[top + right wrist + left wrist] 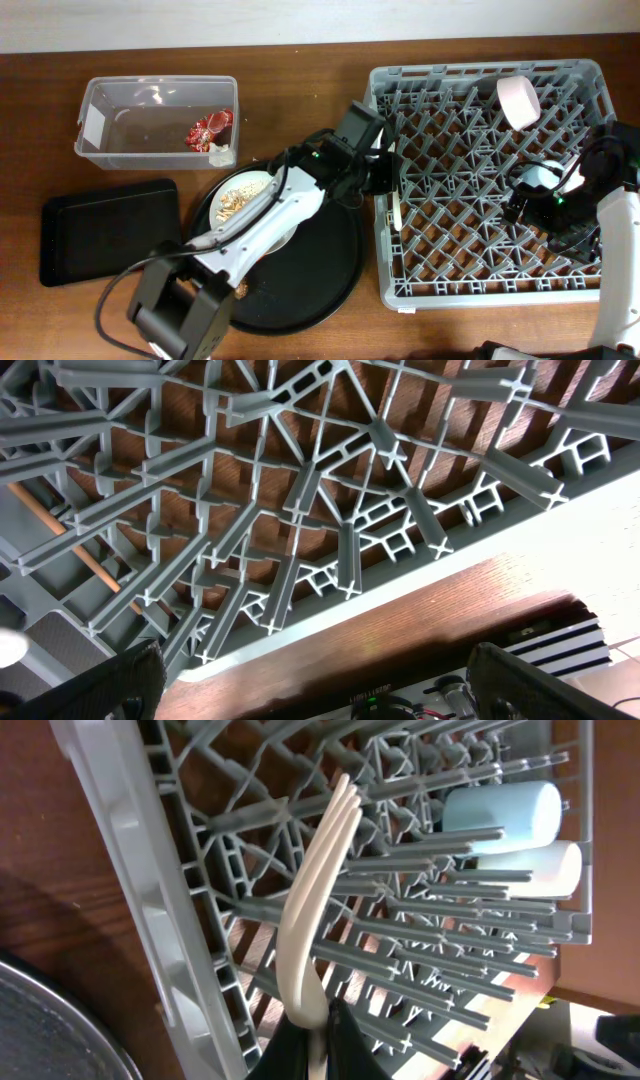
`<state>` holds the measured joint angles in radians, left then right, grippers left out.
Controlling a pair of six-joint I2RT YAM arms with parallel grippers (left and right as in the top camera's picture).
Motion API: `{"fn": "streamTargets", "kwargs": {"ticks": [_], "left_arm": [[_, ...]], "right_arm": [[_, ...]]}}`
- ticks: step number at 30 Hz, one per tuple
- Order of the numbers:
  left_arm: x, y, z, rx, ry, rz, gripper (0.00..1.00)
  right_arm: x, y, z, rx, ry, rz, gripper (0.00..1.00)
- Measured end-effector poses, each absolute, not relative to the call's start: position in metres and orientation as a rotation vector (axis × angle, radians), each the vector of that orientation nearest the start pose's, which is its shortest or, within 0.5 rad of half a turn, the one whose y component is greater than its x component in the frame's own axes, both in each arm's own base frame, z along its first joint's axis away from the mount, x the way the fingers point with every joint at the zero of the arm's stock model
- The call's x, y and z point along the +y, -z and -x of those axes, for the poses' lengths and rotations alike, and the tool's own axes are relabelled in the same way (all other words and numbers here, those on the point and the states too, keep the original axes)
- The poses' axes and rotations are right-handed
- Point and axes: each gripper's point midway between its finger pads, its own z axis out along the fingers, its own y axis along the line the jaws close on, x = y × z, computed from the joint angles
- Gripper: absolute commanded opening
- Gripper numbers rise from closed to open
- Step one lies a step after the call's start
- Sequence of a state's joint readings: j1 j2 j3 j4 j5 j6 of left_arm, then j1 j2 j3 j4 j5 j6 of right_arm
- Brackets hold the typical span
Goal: Sort waste into correct bins and load items into the dishwasher rack
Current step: 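Grasp the white fork with the left gripper and place it in the rack, then grasp the carrot with the left gripper and drop it on the black tray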
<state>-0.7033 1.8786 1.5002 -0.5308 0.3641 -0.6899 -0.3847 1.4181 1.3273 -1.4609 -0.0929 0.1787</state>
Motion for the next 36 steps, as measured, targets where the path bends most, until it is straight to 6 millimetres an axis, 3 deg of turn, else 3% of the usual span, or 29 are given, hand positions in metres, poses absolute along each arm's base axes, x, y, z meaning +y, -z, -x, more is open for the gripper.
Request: {"fn": "streamTargets", "kwargs": {"ticks": [1, 2, 5, 9, 12, 14, 15, 17, 19, 23, 26, 28, 29, 31, 34, 36], "left_arm": [[-0.367, -0.14, -0.337, 2.706, 0.974, -0.18, 0.12], [-0.367, -0.137, -0.337, 2.716, 0.971, -0.172, 0.32], [-0.367, -0.137, -0.338, 2.717, 0.974, -0.162, 0.41], [-0.366, -0.135, -0.336, 2.725, 0.963, -0.177, 0.41], [-0.347, -0.12, -0.324, 2.814, 0.85, -0.226, 0.41], [-0.309, -0.103, -0.321, 2.915, 0.665, -0.201, 0.42], [-0.28, -0.096, -0.326, 2.952, 0.534, -0.165, 0.42], [-0.226, -0.097, -0.336, 2.972, 0.298, -0.09, 0.42], [-0.187, -0.104, -0.337, 2.98, 0.135, -0.031, 0.42], [-0.131, -0.105, -0.293, 3.166, -0.159, 0.004, 0.44], [-0.101, -0.112, -0.262, 3.274, -0.369, -0.006, 0.47], [-0.088, -0.116, -0.257, 3.25, -0.456, -0.018, 0.52], [-0.087, -0.115, -0.256, 3.23, -0.452, -0.017, 0.56], [-0.078, -0.109, -0.244, 3.188, -0.429, -0.004, 0.77], [-0.07, -0.097, -0.241, 3.141, -0.368, -0.01, 0.8], [-0.07, -0.075, -0.238, 3.161, -0.304, -0.054, 0.8]], "right_arm": [[-0.073, -0.167, -0.223, 2.988, -0.141, -0.863, 0.99], [-0.073, -0.167, -0.223, 2.987, -0.141, -0.864, 0.99], [-0.073, -0.167, -0.223, 2.987, -0.141, -0.864, 0.99], [-0.073, -0.167, -0.223, 2.988, -0.141, -0.863, 0.99], [-0.073, -0.167, -0.223, 2.987, -0.14, -0.864, 0.99], [-0.073, -0.167, -0.223, 2.987, -0.14, -0.864, 0.99], [-0.073, -0.167, -0.223, 2.987, -0.14, -0.864, 0.99], [-0.073, -0.167, -0.224, 2.985, -0.14, -0.863, 0.99], [-0.073, -0.167, -0.224, 2.984, -0.14, -0.863, 0.99], [-0.073, -0.167, -0.224, 2.984, -0.14, -0.863, 0.99], [-0.073, -0.167, -0.224, 2.985, -0.14, -0.862, 0.99], [-0.073, -0.167, -0.224, 2.984, -0.14, -0.859, 0.98], [-0.073, -0.167, -0.223, 2.986, -0.14, -0.858, 0.99], [-0.073, -0.167, -0.224, 2.985, -0.143, -0.857, 0.98], [-0.073, -0.167, -0.224, 2.985, -0.145, -0.857, 0.99], [-0.073, -0.167, -0.224, 2.985, -0.145, -0.856, 0.99]]}}
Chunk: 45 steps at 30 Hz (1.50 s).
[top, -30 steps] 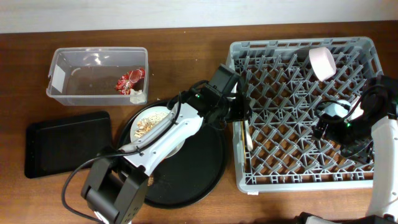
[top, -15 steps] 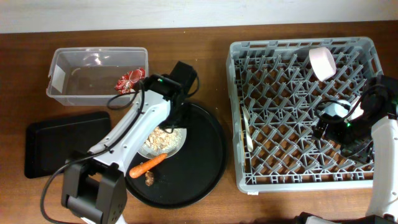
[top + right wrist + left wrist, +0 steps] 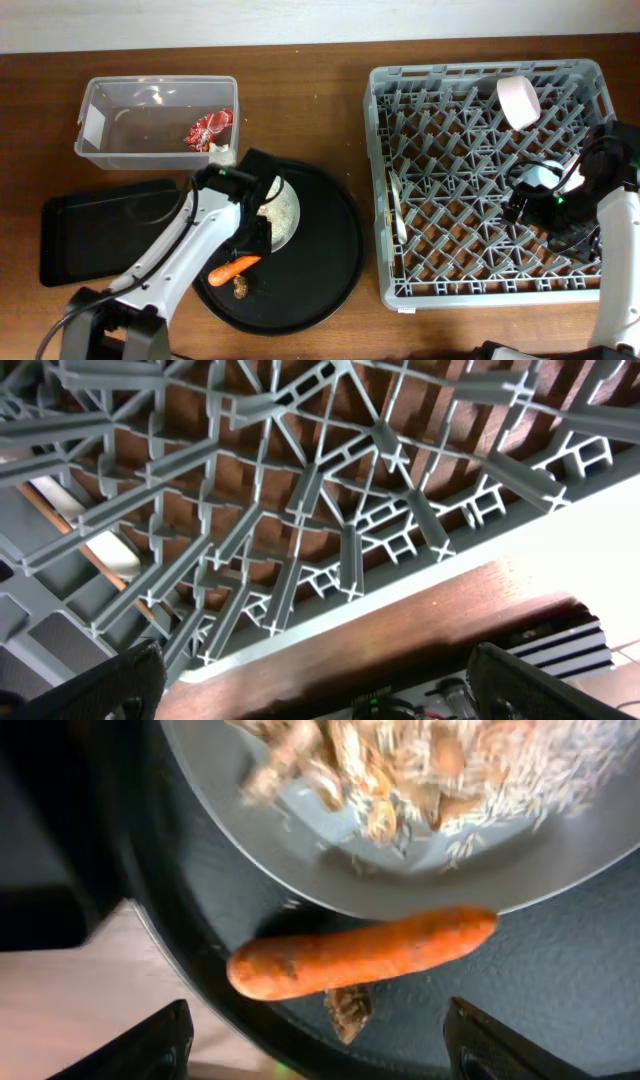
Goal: Sort waste into correct bins and load items into the dishwasher rack
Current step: 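Grasp the carrot with the left gripper and drop it on the black tray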
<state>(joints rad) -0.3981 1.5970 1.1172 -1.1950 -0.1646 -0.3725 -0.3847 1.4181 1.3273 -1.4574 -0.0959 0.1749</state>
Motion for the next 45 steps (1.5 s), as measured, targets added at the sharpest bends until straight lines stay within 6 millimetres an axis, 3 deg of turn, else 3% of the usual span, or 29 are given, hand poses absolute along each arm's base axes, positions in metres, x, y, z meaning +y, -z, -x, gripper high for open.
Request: {"fn": "streamTargets", "kwargs": {"ticks": [5, 8, 10, 13, 17, 24, 27, 29, 32, 33, 36, 38, 42, 45], "left_arm": [[-0.063, -0.051, -0.221, 3.215, -0.297, -0.089, 0.79], [-0.067, -0.043, -0.227, 3.183, -0.261, -0.093, 0.77], [-0.066, -0.035, -0.222, 3.191, -0.257, -0.094, 0.73], [-0.061, -0.026, -0.213, 3.212, -0.28, -0.103, 0.61], [-0.058, -0.026, -0.215, 3.201, -0.307, -0.112, 0.52], [-0.052, -0.023, -0.228, 3.099, -0.338, -0.114, 0.53], [-0.061, -0.016, -0.242, 3.046, -0.262, -0.099, 0.53], [-0.066, -0.012, -0.242, 3.058, -0.227, -0.101, 0.52], [-0.068, -0.011, -0.242, 3.06, -0.204, -0.096, 0.37], [-0.069, -0.011, -0.241, 3.061, -0.2, -0.097, 0.27], [-0.069, -0.011, -0.241, 3.063, -0.197, -0.095, 0.16], [-0.069, -0.011, -0.241, 3.062, -0.197, -0.09, 0.03], [-0.066, -0.014, -0.233, 3.102, -0.223, -0.097, 0.01], [-0.064, -0.035, -0.243, 3.084, -0.2, -0.056, 0.0]], "right_arm": [[-0.073, -0.167, -0.224, 2.985, -0.144, -0.857, 0.99], [-0.073, -0.167, -0.223, 2.986, -0.145, -0.859, 0.99], [-0.073, -0.167, -0.223, 2.988, -0.145, -0.858, 0.99], [-0.073, -0.167, -0.223, 2.988, -0.145, -0.858, 0.99], [-0.073, -0.167, -0.223, 2.988, -0.145, -0.858, 0.99], [-0.073, -0.167, -0.223, 2.988, -0.145, -0.858, 0.99], [-0.072, -0.167, -0.223, 2.989, -0.145, -0.858, 0.99], [-0.072, -0.167, -0.223, 2.989, -0.145, -0.858, 0.99], [-0.072, -0.167, -0.223, 2.989, -0.145, -0.858, 0.99], [-0.072, -0.167, -0.223, 2.989, -0.145, -0.858, 0.99], [-0.072, -0.167, -0.223, 2.989, -0.145, -0.858, 0.99], [-0.072, -0.167, -0.223, 2.989, -0.146, -0.859, 0.99], [-0.072, -0.167, -0.223, 2.989, -0.146, -0.859, 0.99], [-0.072, -0.167, -0.222, 2.991, -0.145, -0.86, 0.98]]}}
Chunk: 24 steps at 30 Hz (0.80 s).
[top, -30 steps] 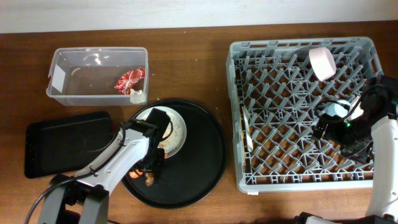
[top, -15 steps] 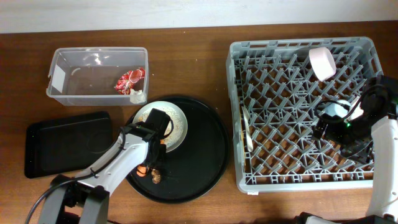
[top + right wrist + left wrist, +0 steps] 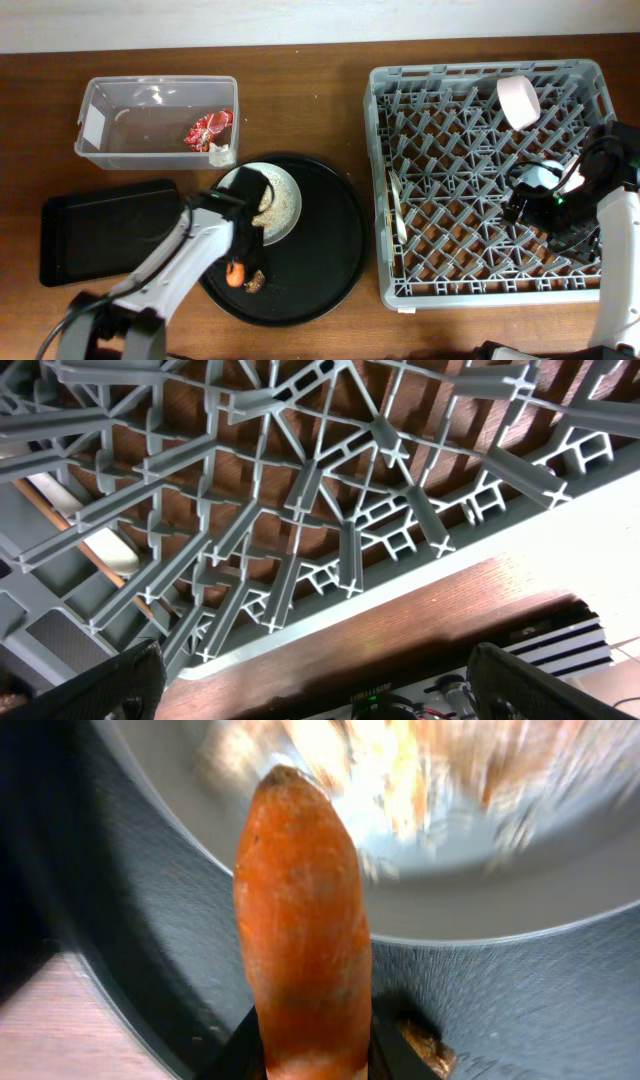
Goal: Sort waste into correct bins and load items into the dishwasher rack
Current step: 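Grasp the carrot with the left gripper and drop it on the black tray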
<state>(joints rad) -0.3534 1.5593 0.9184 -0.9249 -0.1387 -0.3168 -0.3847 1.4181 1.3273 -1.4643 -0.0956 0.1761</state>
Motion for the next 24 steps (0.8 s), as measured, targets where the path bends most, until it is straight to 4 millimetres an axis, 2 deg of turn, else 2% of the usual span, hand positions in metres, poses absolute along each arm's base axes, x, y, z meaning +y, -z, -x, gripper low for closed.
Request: {"fn": "streamTargets", "kwargs": {"ticks": [3, 5, 6, 8, 10, 12, 14, 15, 16, 17, 19, 21, 22, 24], "left_arm": [[-0.044, -0.074, -0.275, 2.949, -0.125, 0.129, 0.0], [-0.004, -0.094, -0.295, 2.841, -0.108, 0.35, 0.0], [0.013, -0.097, -0.299, 2.811, -0.109, 0.437, 0.0], [0.06, -0.099, -0.301, 2.735, -0.117, 0.681, 0.0], [0.094, -0.102, -0.303, 2.641, -0.073, 0.874, 0.0], [0.122, -0.103, -0.298, 2.557, -0.045, 1.051, 0.0], [0.141, -0.096, -0.291, 2.521, -0.035, 1.184, 0.01], [0.145, -0.09, -0.289, 2.524, -0.031, 1.224, 0.02], [0.148, -0.079, -0.286, 2.54, -0.023, 1.273, 0.09], [0.149, -0.07, -0.284, 2.56, -0.022, 1.3, 0.11], [0.147, -0.051, -0.28, 2.613, -0.015, 1.342, 0.12], [0.146, -0.042, -0.278, 2.638, -0.01, 1.36, 0.65], [0.145, -0.042, -0.278, 2.644, -0.01, 1.354, 0.71], [0.142, -0.042, -0.278, 2.64, 0.021, 1.373, 0.75]], "right_arm": [[-0.072, -0.167, -0.222, 2.991, -0.146, -0.859, 0.99], [-0.072, -0.167, -0.222, 2.991, -0.146, -0.859, 0.99], [-0.072, -0.167, -0.222, 2.991, -0.146, -0.86, 0.99], [-0.072, -0.167, -0.222, 2.991, -0.146, -0.86, 0.99], [-0.072, -0.167, -0.222, 2.991, -0.146, -0.86, 0.99], [-0.072, -0.167, -0.222, 2.991, -0.146, -0.86, 0.99], [-0.072, -0.167, -0.222, 2.991, -0.146, -0.86, 0.99], [-0.072, -0.167, -0.222, 2.992, -0.146, -0.86, 0.99], [-0.072, -0.167, -0.222, 2.992, -0.146, -0.859, 0.99], [-0.072, -0.167, -0.222, 2.992, -0.146, -0.859, 0.99], [-0.072, -0.167, -0.222, 2.991, -0.146, -0.86, 0.99], [-0.072, -0.167, -0.222, 2.992, -0.146, -0.859, 0.99], [-0.072, -0.167, -0.222, 2.991, -0.146, -0.86, 0.99], [-0.072, -0.167, -0.222, 2.992, -0.146, -0.859, 0.99]]}}
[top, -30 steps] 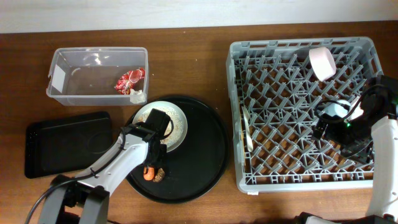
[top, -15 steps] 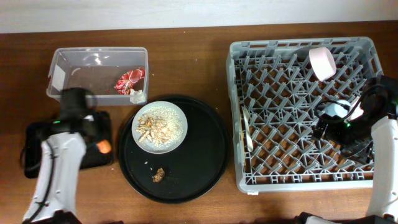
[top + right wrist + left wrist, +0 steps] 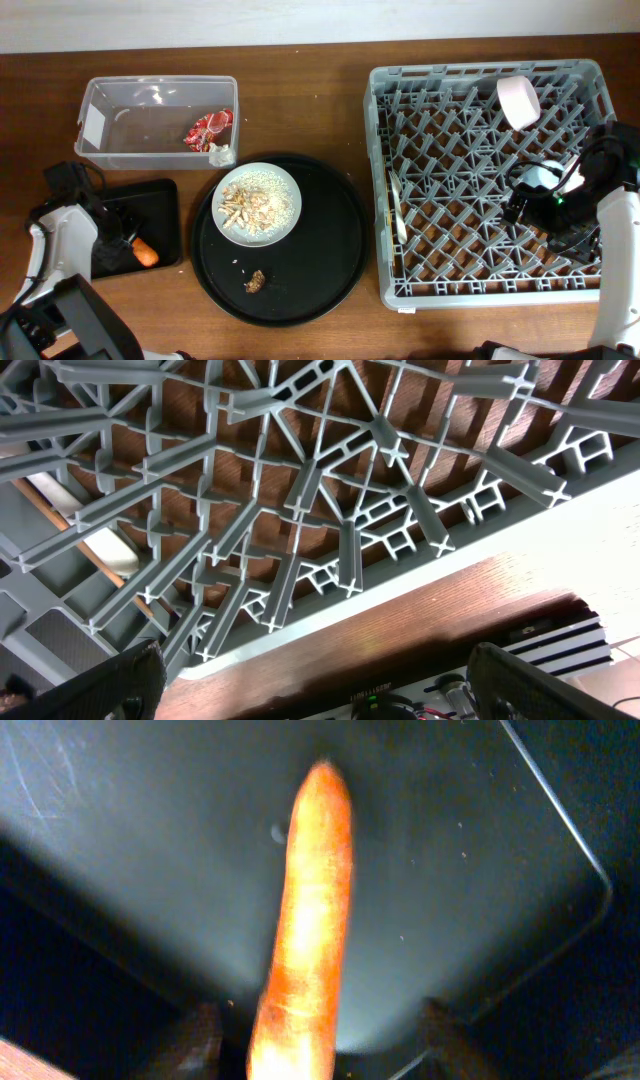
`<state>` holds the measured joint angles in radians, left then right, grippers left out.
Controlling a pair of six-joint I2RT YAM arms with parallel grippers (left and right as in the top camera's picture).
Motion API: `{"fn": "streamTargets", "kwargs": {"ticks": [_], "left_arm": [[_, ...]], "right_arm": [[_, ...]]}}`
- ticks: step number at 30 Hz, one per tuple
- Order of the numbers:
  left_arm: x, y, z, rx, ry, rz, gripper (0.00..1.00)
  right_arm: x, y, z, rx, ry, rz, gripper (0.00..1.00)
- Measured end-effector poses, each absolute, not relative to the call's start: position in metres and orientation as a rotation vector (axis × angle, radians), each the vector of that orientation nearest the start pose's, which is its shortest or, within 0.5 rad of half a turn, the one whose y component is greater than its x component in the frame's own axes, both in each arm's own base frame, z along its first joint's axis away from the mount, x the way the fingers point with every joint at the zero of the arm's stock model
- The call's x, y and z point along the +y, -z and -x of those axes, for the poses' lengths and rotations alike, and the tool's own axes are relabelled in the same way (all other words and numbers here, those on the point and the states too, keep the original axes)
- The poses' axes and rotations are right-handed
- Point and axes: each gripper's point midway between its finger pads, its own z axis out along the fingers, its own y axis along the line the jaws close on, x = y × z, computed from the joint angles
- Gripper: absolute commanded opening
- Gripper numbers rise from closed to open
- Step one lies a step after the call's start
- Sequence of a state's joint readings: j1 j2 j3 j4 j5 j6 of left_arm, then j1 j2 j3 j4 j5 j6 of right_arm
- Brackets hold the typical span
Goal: Sort waste into correct bins and load items into the dishwasher rack
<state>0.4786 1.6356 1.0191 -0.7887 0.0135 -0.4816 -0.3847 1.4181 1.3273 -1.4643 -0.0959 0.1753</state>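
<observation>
An orange carrot [image 3: 145,253] lies on the rectangular black tray [image 3: 70,220] at the far left. In the left wrist view the carrot [image 3: 310,920] runs lengthwise over the tray's floor [image 3: 450,840]. My left gripper [image 3: 128,243] is open around it, its fingers [image 3: 195,1040] standing well apart from the carrot's sides. At the right side of the grey dishwasher rack [image 3: 480,75], my right gripper [image 3: 535,205] hangs open and holds nothing. A white plate of food scraps [image 3: 258,203] sits on the round black tray [image 3: 330,260].
The clear bin [image 3: 155,125] at the back left holds a red wrapper [image 3: 208,130]. A brown scrap [image 3: 255,282] lies on the round tray. In the rack are a pink cup [image 3: 518,100] and a cream fork [image 3: 398,210].
My left gripper was shut on the carrot beside the plate on the round tray. It is now open over the rectangular black tray, and the carrot lies there. The right arm has not moved.
My left gripper first held the cream fork at the rack's left side. Then the fork stood in the rack and the gripper was open over the carrot on the round tray. Then it was shut on the carrot, which now lies in the rectangular black tray.
</observation>
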Motion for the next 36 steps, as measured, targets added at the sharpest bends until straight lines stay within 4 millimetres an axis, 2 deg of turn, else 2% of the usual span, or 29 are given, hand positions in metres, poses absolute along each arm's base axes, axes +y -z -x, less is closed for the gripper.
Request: {"fn": "streamTargets", "kwargs": {"ticks": [5, 8, 9, 11, 12, 13, 17, 19, 21, 23, 25, 27, 32, 34, 36], "left_arm": [[0.126, -0.042, -0.278, 2.668, 0.143, 1.374, 0.75], [0.113, -0.058, -0.282, 2.678, 0.21, 1.268, 0.75], [0.097, -0.076, -0.287, 2.679, 0.243, 1.152, 0.75], [0.071, -0.095, -0.291, 2.698, 0.271, 0.996, 0.75], [0.045, -0.102, -0.291, 2.74, 0.303, 0.879, 0.75], [0.013, -0.104, -0.286, 2.811, 0.334, 0.745, 0.75], [-0.07, -0.099, -0.262, 2.991, 0.376, 0.326, 0.75], [-0.094, -0.093, -0.246, 3.044, 0.376, 0.184, 0.75], [-0.103, -0.079, -0.229, 3.106, 0.339, 0.117, 0.75], [-0.1, -0.054, -0.211, 3.19, 0.265, 0.125, 0.76], [-0.098, -0.044, -0.209, 3.207, 0.242, 0.142, 0.74], [-0.096, -0.032, -0.206, 3.236, 0.22, 0.155, 0.65], [-0.096, -0.017, -0.209, 3.256, 0.197, 0.17, 0.64], [-0.095, -0.009, -0.206, 3.293, 0.177, 0.178, 0.54], [-0.094, -0.005, -0.204, 3.308, 0.169, 0.179, 0.5]], "right_arm": [[-0.072, -0.167, -0.222, 2.991, -0.146, -0.86, 0.99], [-0.072, -0.167, -0.222, 2.991, -0.146, -0.859, 0.99], [-0.072, -0.167, -0.222, 2.991, -0.146, -0.859, 0.99], [-0.072, -0.167, -0.222, 2.991, -0.146, -0.859, 0.99], [-0.072, -0.167, -0.222, 2.991, -0.146, -0.859, 0.99], [-0.072, -0.167, -0.222, 2.991, -0.146, -0.859, 0.99], [-0.072, -0.167, -0.223, 2.989, -0.145, -0.858, 0.99], [-0.073, -0.167, -0.223, 2.989, -0.145, -0.858, 0.99], [-0.073, -0.167, -0.223, 2.989, -0.145, -0.859, 0.99], [-0.073, -0.167, -0.223, 2.989, -0.145, -0.858, 0.99], [-0.073, -0.167, -0.223, 2.989, -0.145, -0.858, 0.99], [-0.073, -0.167, -0.223, 2.989, -0.145, -0.858, 0.99], [-0.073, -0.167, -0.223, 2.989, -0.145, -0.859, 0.99], [-0.072, -0.167, -0.223, 2.989, -0.146, -0.859, 0.99], [-0.072, -0.167, -0.223, 2.989, -0.146, -0.859, 0.99]]}}
